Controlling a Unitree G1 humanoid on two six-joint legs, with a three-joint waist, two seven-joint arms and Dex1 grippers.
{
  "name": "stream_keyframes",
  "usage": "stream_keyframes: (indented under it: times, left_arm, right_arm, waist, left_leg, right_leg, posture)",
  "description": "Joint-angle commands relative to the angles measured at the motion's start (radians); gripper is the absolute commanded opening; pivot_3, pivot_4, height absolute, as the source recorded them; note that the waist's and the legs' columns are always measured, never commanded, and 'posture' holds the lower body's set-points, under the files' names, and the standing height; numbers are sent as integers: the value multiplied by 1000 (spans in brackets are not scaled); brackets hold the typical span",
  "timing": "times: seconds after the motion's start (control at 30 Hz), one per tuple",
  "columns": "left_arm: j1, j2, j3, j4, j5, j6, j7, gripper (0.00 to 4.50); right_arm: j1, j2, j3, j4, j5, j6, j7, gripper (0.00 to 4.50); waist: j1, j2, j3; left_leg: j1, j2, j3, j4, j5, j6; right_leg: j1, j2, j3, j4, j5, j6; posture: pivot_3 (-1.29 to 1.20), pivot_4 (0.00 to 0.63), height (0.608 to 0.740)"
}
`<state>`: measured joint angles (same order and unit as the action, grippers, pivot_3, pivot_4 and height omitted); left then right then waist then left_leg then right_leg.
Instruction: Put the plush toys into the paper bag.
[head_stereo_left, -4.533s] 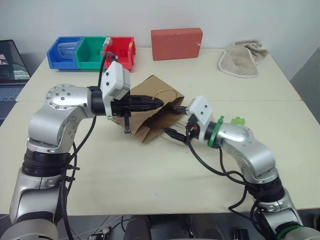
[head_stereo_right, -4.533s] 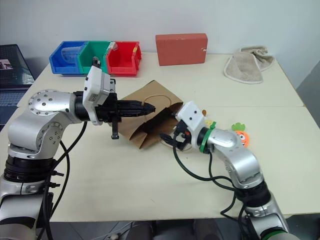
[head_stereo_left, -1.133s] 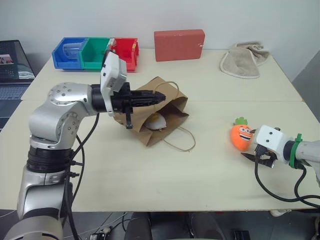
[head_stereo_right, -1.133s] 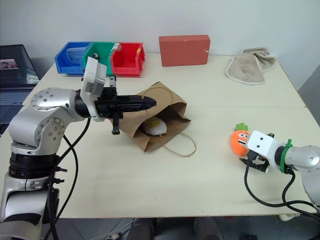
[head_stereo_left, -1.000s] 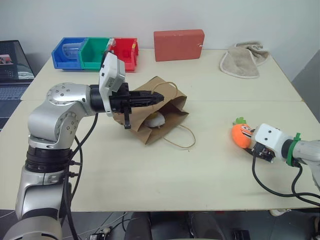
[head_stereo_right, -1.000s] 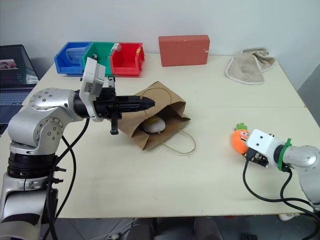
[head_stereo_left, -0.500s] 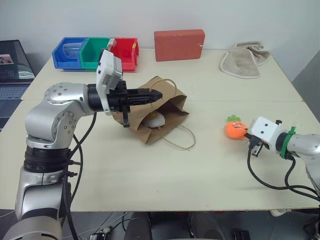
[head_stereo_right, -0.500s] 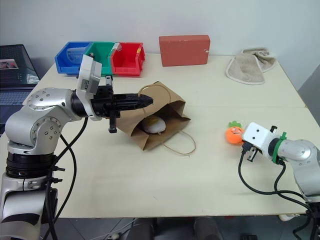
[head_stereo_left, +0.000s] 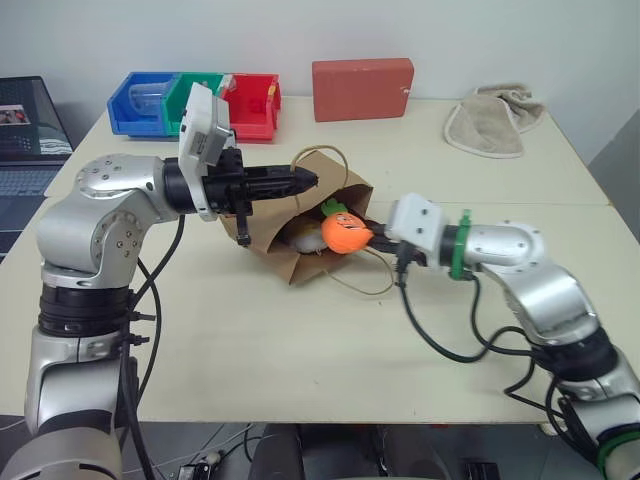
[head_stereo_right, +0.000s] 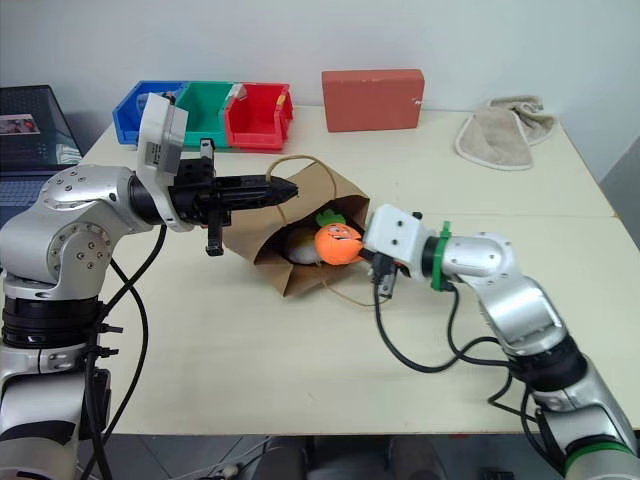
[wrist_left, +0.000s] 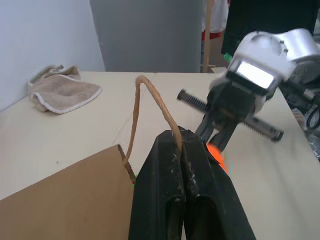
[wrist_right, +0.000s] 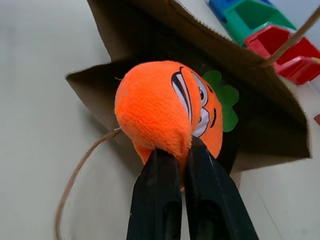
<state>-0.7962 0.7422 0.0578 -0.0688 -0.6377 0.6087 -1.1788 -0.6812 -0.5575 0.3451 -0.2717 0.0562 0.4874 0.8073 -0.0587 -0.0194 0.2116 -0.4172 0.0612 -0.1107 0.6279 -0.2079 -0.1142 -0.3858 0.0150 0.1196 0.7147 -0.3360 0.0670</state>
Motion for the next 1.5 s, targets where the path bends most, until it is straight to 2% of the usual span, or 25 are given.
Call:
stream_keyframes:
  times: [0.03, 0.23, 0.33, 0.5, 0.6, 0.83, 1.0, 1.23, 1.43, 1.5]
  left_arm:
    - [-26, 14, 25, -32, -26, 7, -12, 0]
    - [-5, 27, 37, -57, -45, 25, -11, 0]
    - [-4, 26, 39, -57, -45, 28, -3, 0]
    - [-11, 20, 39, -50, -42, 29, 2, 0]
    - [-20, 9, 31, -37, -32, 18, 8, 0]
    - [-37, -16, 19, -13, -13, -6, 27, 0]
    - [-40, -17, 18, -4, -7, -13, 26, 0]
    - [-64, -10, 16, 26, 8, -28, 16, 0]
    - [-74, -5, 17, 32, 16, -30, 7, 0]
    - [-71, -4, 19, 24, 15, -27, 8, 0]
  right_arm:
    - [-86, 42, 65, 108, -127, -103, -55, 13]
    - [-161, 132, 73, 257, -278, -157, -208, 13]
    - [-161, 147, 84, 262, -316, -179, -212, 805]
    - [-150, 168, 77, 233, -320, -179, -181, 2583]
    - [-135, 138, 51, 170, -284, -168, -116, 3585]
    - [-44, 4, -158, -114, 14, 37, 118, 3585]
    - [70, -85, -283, -242, 196, 189, 173, 3585]
    - [204, -22, -201, -78, 64, 189, -50, 3585]
    - [166, 111, -148, 162, 34, 169, -134, 3585]
    - [146, 145, -154, 197, 65, 194, -126, 3222]
  waist:
    - [0, 0, 0]
    - [0, 0, 0]
    - [0, 0, 0]
    - [0, 0, 0]
    - [0, 0, 0]
    - [5, 0, 0]
    - [3, 0, 0]
    - [-3, 0, 0]
    - [-6, 0, 0]
    - [-6, 0, 0]
  left_leg:
    - [0, 0, 0, 0, 0, 0]
    - [-1, 0, -1, -1, 0, 0]
    - [0, 0, -1, -2, 0, 0]
    - [0, 0, -1, -2, 0, 0]
    - [0, 0, -1, -2, 0, 0]
    - [-1, 0, -2, -2, 0, 0]
    - [0, 0, -2, -2, 0, 0]
    - [0, 0, 0, 0, 0, 0]
    - [0, 0, 0, -1, 0, 0]
    - [0, 0, 0, -1, 0, 0]
  right_leg:
    - [-1, 0, 0, 0, 0, 0]
    - [-1, 0, -1, 1, 0, 0]
    - [-1, 0, -1, 1, 0, 0]
    - [-1, 0, -1, 1, 0, 0]
    - [-1, 0, -1, 1, 0, 0]
    - [-1, 0, -2, 1, 0, 0]
    - [0, 0, -2, 1, 0, 0]
    - [0, 0, 0, 1, 0, 0]
    - [-1, 0, 0, 1, 0, 0]
    - [-1, 0, 0, 1, 0, 0]
  posture:
    - [0, 150, 740]
    - [0, 150, 740]
    - [0, 150, 740]
    - [0, 150, 740]
    - [0, 150, 740]
    - [0, 150, 740]
    - [0, 150, 740]
    - [0, 150, 740]
    - [0, 150, 740]
    - [0, 150, 740]
